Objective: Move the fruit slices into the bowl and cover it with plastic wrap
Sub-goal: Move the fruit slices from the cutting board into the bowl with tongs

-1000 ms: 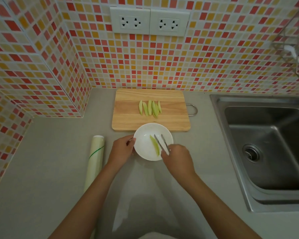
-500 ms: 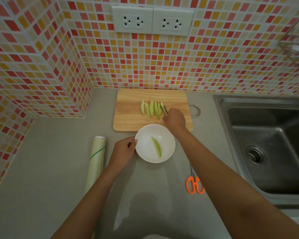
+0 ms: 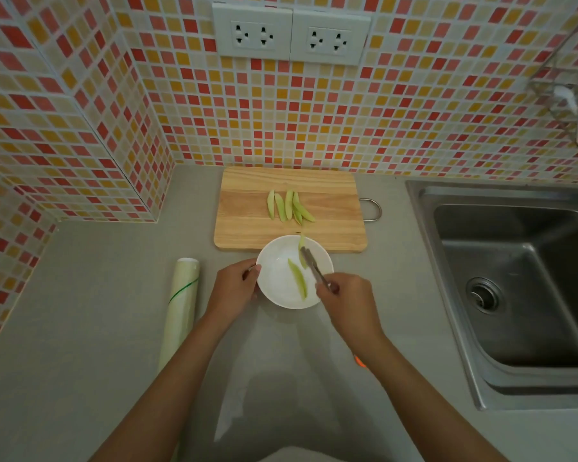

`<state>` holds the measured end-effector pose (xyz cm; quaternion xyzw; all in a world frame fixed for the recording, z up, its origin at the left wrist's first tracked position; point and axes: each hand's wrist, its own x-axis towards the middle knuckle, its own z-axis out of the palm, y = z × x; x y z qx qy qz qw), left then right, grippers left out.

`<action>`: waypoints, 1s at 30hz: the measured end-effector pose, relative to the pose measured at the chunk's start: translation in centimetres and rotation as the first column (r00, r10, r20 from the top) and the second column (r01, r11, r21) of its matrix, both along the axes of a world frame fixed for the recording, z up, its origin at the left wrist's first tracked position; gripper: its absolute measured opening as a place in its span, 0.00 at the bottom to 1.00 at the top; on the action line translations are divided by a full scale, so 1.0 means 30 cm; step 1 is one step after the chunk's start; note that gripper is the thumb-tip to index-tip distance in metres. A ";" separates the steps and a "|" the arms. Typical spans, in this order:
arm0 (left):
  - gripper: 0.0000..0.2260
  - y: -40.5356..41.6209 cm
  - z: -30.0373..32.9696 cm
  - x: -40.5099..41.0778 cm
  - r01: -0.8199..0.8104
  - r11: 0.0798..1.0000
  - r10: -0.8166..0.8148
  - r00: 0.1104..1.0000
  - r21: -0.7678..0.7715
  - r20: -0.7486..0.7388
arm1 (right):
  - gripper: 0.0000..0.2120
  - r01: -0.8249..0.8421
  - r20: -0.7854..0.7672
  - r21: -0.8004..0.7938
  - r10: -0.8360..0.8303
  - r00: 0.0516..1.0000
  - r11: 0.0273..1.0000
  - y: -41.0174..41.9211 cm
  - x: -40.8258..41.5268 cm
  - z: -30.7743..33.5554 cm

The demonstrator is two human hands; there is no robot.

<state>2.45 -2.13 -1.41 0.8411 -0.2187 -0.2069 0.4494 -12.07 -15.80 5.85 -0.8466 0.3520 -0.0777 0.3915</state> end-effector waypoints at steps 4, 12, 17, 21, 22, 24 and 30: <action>0.11 -0.002 0.001 -0.002 -0.010 1.000 0.010 1.000 0.009 0.007 | 0.20 -0.080 -0.141 -0.020 0.077 0.987 0.997 0.066 -0.059 -0.028; 0.10 -0.003 0.008 -0.005 -0.012 1.000 0.012 1.000 -0.001 -0.026 | 0.13 -0.011 -0.121 -0.284 -0.025 0.992 0.959 -0.145 0.152 0.033; 0.11 -0.001 0.014 -0.009 -0.009 1.000 0.009 1.000 -0.012 -0.030 | 0.15 -0.156 -0.325 -0.219 0.078 0.942 0.963 -0.286 0.333 -0.058; 0.10 -0.003 0.015 -0.009 -0.011 1.000 0.011 1.000 0.000 -0.025 | 0.13 -0.145 -0.282 -0.132 0.103 0.954 0.981 -0.303 0.381 -0.101; 0.10 -0.003 0.014 -0.008 -0.014 1.000 0.014 1.000 0.002 -0.027 | 0.13 -0.133 -0.264 -0.123 0.097 0.960 0.983 -0.300 0.387 -0.103; 0.10 -0.002 0.011 -0.008 -0.015 1.000 0.015 0.999 0.001 -0.029 | 0.19 -0.104 -0.223 -0.092 0.081 0.971 0.990 -0.290 0.389 -0.099; 0.10 -0.002 0.007 -0.006 -0.023 1.000 0.024 0.999 0.005 -0.030 | 0.13 0.049 -0.010 0.139 -0.049 0.999 0.989 -0.210 0.286 -0.003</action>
